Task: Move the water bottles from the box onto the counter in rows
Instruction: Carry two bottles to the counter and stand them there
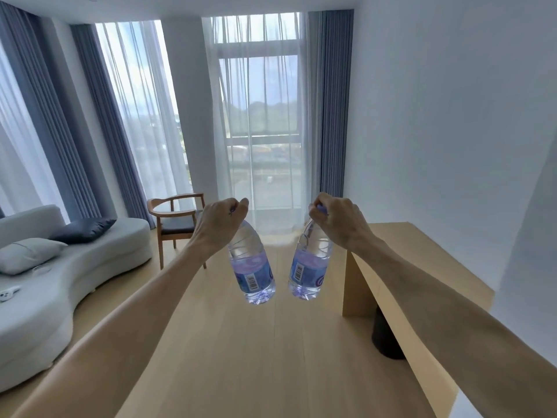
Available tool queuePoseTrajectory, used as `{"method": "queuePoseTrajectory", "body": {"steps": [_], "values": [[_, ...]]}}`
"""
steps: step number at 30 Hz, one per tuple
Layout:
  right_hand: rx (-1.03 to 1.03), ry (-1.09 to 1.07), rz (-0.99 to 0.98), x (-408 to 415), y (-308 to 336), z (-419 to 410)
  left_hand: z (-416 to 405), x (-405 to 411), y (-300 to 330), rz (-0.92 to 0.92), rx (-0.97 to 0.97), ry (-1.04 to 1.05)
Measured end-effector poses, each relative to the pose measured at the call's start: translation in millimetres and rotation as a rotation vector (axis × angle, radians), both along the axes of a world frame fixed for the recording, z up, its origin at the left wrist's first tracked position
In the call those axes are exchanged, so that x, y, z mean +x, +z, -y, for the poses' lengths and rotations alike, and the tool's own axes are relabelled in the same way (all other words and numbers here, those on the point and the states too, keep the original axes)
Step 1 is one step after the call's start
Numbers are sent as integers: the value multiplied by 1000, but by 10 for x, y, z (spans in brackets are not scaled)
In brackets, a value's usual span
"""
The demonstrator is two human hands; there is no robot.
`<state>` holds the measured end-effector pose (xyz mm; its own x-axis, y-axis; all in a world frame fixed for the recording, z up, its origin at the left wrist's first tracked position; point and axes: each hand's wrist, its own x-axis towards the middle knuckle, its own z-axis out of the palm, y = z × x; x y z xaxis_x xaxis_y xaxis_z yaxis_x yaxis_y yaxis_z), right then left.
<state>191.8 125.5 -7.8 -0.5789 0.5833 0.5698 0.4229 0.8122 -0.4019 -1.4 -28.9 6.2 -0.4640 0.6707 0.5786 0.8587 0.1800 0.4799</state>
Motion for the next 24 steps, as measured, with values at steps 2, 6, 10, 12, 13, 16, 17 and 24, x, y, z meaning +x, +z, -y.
{"method": "queuePoseTrajectory", "body": {"steps": [2,6,10,12,13,16,17,24], "values": [[-5,18,19,-184,-17,-410,-383,-164,-12,6,-18,6],[25,34,53,-569,5,-1189,-1115,-512,-2,30,-32,22],[15,33,48,-903,0,-1862,-1769,-833,-6,27,-33,54],[17,30,35,-1056,-16,-2160,-2082,-982,-16,33,-30,65],[20,27,31,-1132,-24,-2307,-2237,-1064,-29,43,-29,64],[19,12,34,-1357,-58,-2755,-2697,-1339,-91,84,-36,36],[17,8,38,-1434,-75,-2905,-2860,-1437,-116,100,-38,24],[-19,-41,78,-2080,-216,-4057,-4194,-2205,-261,108,-26,-28]]}}
